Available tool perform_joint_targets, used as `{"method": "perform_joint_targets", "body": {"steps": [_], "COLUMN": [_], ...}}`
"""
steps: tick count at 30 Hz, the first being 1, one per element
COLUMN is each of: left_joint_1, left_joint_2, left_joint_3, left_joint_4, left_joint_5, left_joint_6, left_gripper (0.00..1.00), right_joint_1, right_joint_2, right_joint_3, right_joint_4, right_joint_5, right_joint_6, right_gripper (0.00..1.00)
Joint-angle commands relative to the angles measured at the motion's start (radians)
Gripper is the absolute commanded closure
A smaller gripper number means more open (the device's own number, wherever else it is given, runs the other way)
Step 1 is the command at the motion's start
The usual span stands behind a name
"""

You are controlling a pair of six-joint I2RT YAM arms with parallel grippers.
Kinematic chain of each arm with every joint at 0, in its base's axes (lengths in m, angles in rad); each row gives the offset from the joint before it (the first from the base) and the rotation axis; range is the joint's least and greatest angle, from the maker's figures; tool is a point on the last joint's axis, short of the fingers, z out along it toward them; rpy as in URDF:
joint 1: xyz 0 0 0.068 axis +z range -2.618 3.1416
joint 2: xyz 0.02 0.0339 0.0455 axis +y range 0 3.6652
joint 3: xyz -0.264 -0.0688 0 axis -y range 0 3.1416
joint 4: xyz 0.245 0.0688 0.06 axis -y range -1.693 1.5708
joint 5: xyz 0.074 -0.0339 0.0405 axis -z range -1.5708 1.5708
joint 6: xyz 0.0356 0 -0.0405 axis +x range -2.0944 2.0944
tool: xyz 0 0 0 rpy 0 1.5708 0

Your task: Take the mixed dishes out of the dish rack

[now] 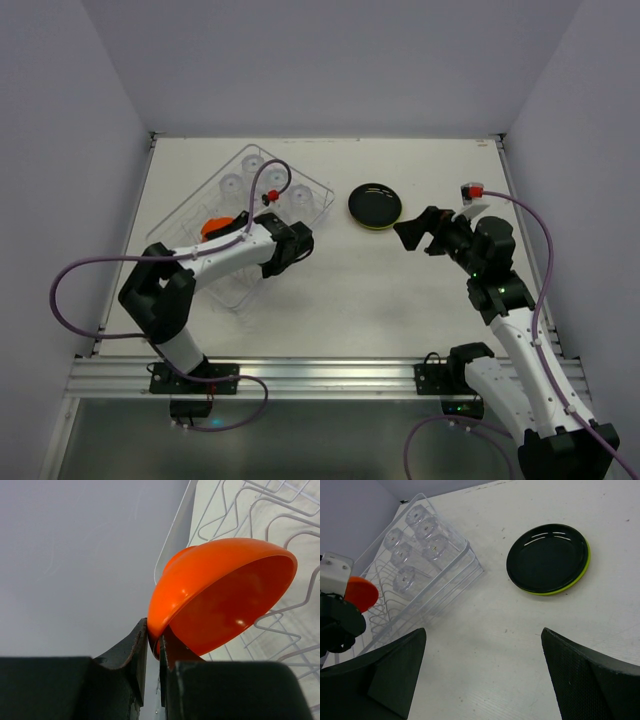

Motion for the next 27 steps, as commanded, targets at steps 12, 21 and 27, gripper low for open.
{"method": "perform_joint_targets", "body": {"steps": [12,21,27], "left_joint_1": [-0.014,-0.009,-0.008], "left_joint_2": [-0.153,-0.435,-0.409], "left_joint_3": [0.135,0.061,0.091], "left_joint_4": [0.001,0.719,0.765], "left_joint_5": [-0.053,0.538,0.821], "left_joint_6": [-0.078,0.388,0.310], "left_gripper": [1.00,1.00,1.00], "right_joint_1": [0.002,0.010,0.224], "right_joint_2": [0.021,0.063,0.138], "right_joint_3": [-0.012,0.026,0.199], "right_joint_4": [0.052,0.096,-0.072], "right_joint_5": [-0.030,-0.211,-0.035], "right_joint_6": [-0.004,0.063,0.031], "right_gripper": [0.01,0.12,0.17]}}
